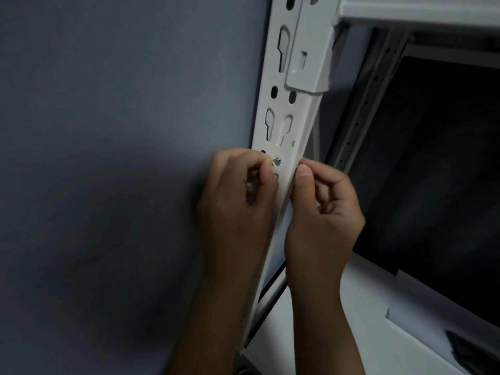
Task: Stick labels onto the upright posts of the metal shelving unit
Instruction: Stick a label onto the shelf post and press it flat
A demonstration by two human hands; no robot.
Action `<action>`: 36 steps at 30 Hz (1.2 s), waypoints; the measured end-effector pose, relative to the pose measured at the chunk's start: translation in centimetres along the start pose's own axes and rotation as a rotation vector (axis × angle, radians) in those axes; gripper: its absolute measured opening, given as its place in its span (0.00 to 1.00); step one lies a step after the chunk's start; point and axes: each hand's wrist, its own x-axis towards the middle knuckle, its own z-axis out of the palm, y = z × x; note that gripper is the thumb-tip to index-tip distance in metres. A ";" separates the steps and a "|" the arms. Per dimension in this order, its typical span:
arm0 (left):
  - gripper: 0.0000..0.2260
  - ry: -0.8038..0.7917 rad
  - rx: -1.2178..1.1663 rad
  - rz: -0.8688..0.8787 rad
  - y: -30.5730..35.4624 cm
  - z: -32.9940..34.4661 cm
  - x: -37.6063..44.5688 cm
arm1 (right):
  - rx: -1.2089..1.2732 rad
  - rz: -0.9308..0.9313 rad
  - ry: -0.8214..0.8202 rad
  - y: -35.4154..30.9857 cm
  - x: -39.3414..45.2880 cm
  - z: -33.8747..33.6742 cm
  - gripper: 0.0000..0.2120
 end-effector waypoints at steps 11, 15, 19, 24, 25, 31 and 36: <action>0.07 -0.077 0.047 0.230 -1.0 -1.3 0.2 | -0.026 -0.018 -0.008 0.0 0.1 0.0 0.05; 0.07 -0.041 0.147 0.317 -0.9 -1.3 0.2 | -0.023 -0.016 -0.006 0.1 0.1 0.0 0.05; 0.07 -0.015 0.229 0.379 -0.9 -1.0 -0.2 | -0.022 -0.021 -0.008 0.1 0.1 0.0 0.05; 0.09 0.007 0.176 0.386 -1.1 -0.8 -0.5 | -0.015 -0.025 -0.004 -0.1 0.0 0.2 0.07; 0.09 0.011 0.163 0.384 -1.1 -0.7 -0.5 | -0.014 -0.023 -0.003 -0.1 0.0 0.2 0.07; 0.08 0.054 0.143 0.375 -1.6 -0.3 -0.3 | -0.001 -0.007 0.006 0.0 0.0 0.2 0.06; 0.08 0.121 0.150 0.295 -1.2 0.5 -0.4 | 0.001 -0.012 0.016 0.1 0.1 0.3 0.06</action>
